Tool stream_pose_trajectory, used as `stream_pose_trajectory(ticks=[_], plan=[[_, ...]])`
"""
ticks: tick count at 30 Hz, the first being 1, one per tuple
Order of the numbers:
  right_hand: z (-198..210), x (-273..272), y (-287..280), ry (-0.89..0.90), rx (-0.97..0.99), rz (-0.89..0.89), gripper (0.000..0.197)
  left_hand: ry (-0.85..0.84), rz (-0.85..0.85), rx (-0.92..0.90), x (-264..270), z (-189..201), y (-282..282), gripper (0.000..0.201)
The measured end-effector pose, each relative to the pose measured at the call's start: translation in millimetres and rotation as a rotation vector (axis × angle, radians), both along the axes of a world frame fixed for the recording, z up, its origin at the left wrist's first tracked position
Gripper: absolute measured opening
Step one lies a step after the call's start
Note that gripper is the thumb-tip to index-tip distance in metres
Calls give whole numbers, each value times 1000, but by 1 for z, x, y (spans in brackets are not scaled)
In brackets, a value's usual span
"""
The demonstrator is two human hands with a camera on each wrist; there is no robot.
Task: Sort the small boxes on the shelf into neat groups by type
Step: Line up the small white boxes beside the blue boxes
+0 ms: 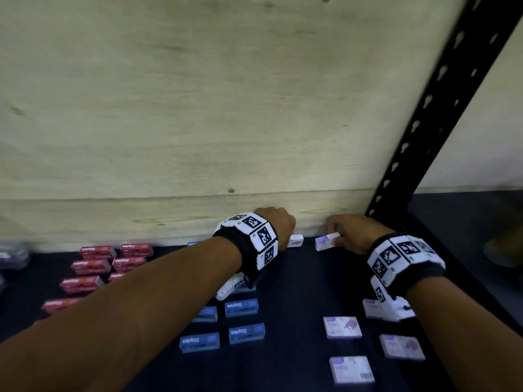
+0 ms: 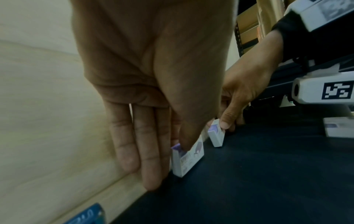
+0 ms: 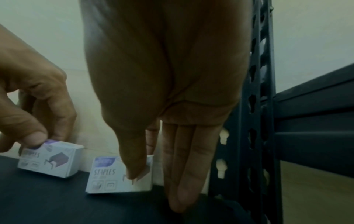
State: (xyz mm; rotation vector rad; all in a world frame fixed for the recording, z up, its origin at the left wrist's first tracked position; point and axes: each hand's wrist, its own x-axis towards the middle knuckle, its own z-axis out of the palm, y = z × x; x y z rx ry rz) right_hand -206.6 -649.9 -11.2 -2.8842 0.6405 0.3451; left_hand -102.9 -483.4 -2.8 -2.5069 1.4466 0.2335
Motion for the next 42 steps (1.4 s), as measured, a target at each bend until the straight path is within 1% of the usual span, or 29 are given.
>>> stream_pose_trajectory(ticks=[5,11,14,16,19,21,23,25,28,32,35,39,42], plan=[[-5,8,0,3,-45,-11,13,-2,5,6,5,-5,0,22],[-6,4,1,-23,-44,-27,15,-5,13,4,6,-10,-2,22],[-7,1,1,-36,-36,-39,16,3,29,-14,5,-11,-1,25],[-5,-1,2,-45,-26,-47,21,18,40,-23,5,-9,0,27],[-1,-8,1,-42,-6,-38,30,23,44,-36,3,0,4,28],[5,-17,-1,-34,-6,-52,36,-22,26,-33,-2,10,8,28],[12,-26,-3,-11,-1,-80,36,-96,-7,-17,-10,23,10,27],[17,-36,-5,20,10,-93,30,-133,-44,-1,-23,34,11,25],[22,-51,2,61,40,-99,22,-63,-84,8,-49,42,11,21],[24,-67,12,164,43,-79,25,56,-166,28,-84,37,10,31],[25,-82,17,212,48,-97,28,138,-215,29,-102,27,9,35],[20,-99,20,257,54,-96,21,159,-218,20,-118,16,9,37],[19,-107,22,287,56,-113,29,157,-214,33,-126,10,8,41]])
